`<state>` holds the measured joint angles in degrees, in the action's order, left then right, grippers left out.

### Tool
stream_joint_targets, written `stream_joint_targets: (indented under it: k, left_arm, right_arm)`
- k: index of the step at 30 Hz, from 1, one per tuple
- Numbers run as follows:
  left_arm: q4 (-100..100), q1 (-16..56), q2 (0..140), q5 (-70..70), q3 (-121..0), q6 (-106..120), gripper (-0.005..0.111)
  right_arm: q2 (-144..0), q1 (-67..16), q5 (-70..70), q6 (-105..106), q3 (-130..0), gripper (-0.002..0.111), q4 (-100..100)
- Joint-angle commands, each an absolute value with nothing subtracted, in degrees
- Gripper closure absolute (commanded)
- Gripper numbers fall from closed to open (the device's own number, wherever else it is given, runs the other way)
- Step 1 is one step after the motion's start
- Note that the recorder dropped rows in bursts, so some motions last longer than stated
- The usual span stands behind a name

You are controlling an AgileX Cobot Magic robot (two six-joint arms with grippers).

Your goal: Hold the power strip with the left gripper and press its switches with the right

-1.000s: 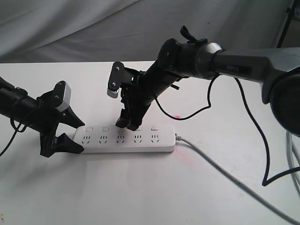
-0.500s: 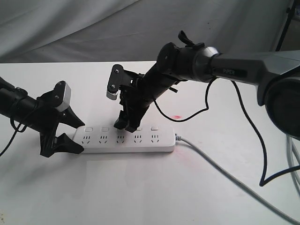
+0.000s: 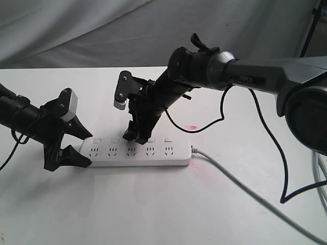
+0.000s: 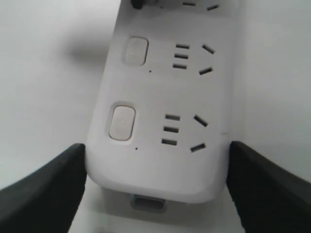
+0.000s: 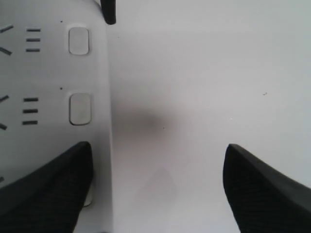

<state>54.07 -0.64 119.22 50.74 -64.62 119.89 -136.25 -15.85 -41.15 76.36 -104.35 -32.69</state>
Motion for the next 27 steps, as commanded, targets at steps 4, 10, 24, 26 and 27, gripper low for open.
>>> stream_joint_targets:
  k: [4,10,24,26,27]
  left_arm:
    - [55.03,-0.41,119.27,50.92,-64.97,120.02,0.107]
    - [55.03,-0.41,119.27,50.92,-64.97,120.02,0.107]
    - [55.03,-0.41,119.27,50.92,-64.97,120.02,0.107]
    - [55.03,-0.41,119.27,50.92,-64.97,120.02,0.107]
    - [55.03,-0.41,119.27,50.92,-64.97,120.02,0.107]
  right_arm:
    - [-138.43,-15.52,-45.19,74.52,-103.07,0.039,-19.06]
    - [-137.44,-15.41,-46.86,78.85,-103.41,0.039,-32.17]
    - [-126.91,-15.32,-47.1,78.12,-103.41,0.039,-34.97]
    - [-126.91,-15.32,-47.11,77.44,-103.41,0.039,-33.95]
    - [-126.91,-15.32,-47.11,76.69,-103.41,0.039,-32.98]
